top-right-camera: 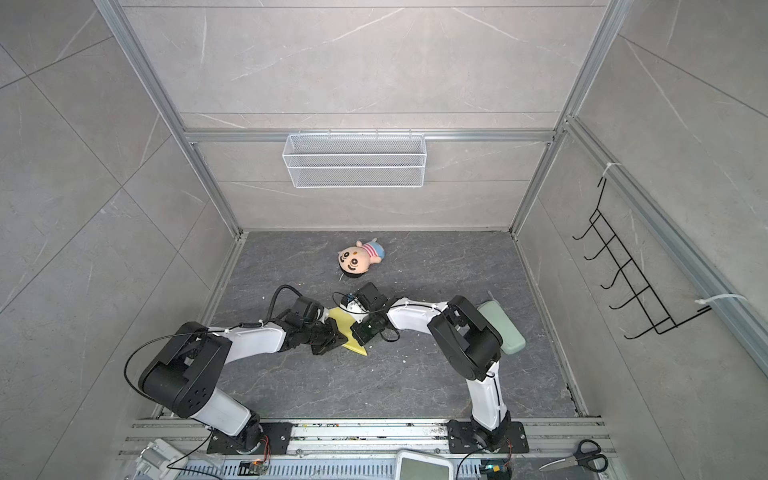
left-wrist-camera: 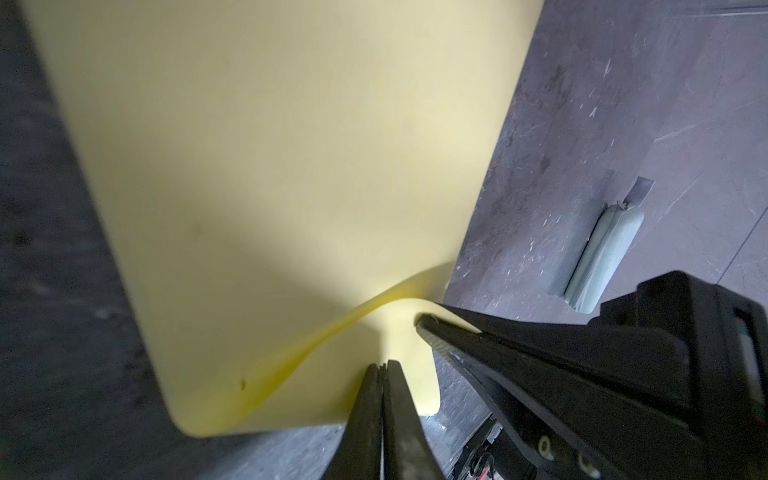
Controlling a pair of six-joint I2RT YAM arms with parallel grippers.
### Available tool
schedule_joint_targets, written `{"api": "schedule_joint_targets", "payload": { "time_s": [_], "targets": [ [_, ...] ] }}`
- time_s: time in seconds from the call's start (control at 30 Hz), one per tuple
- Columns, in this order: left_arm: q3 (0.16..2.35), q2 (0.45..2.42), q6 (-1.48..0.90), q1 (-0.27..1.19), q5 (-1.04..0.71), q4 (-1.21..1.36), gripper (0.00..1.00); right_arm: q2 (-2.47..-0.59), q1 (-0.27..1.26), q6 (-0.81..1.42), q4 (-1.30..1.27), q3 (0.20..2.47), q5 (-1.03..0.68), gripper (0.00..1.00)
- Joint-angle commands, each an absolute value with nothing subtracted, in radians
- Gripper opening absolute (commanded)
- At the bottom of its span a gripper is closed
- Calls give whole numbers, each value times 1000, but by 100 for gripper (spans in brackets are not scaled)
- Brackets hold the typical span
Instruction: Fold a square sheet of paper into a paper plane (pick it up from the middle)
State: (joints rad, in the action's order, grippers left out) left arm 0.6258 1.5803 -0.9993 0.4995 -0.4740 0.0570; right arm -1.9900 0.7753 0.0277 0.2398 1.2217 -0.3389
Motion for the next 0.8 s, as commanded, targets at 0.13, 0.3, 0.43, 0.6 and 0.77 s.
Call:
{"api": "schedule_joint_targets", "payload": {
  "time_s": [0.13, 0.3, 0.43, 0.6, 0.77],
  "targets": [
    [606, 1598, -1006, 503, -464, 55, 8, -2037, 767, 36, 312, 1224, -308, 1],
    [607, 1611, -1002, 504, -459, 56, 8, -2039, 766, 37, 313, 1227, -312, 2],
    [621, 1613, -995, 504, -452, 27, 8, -2037, 767, 39, 312, 1226, -314, 2],
    [653, 1610, -968, 504, -423, -66, 7, -1992, 765, 66, 284, 1221, -336, 7],
    [671, 1613, -952, 503, -402, -128, 5, -1885, 754, 176, 265, 1206, -290, 33]
  ]
}}
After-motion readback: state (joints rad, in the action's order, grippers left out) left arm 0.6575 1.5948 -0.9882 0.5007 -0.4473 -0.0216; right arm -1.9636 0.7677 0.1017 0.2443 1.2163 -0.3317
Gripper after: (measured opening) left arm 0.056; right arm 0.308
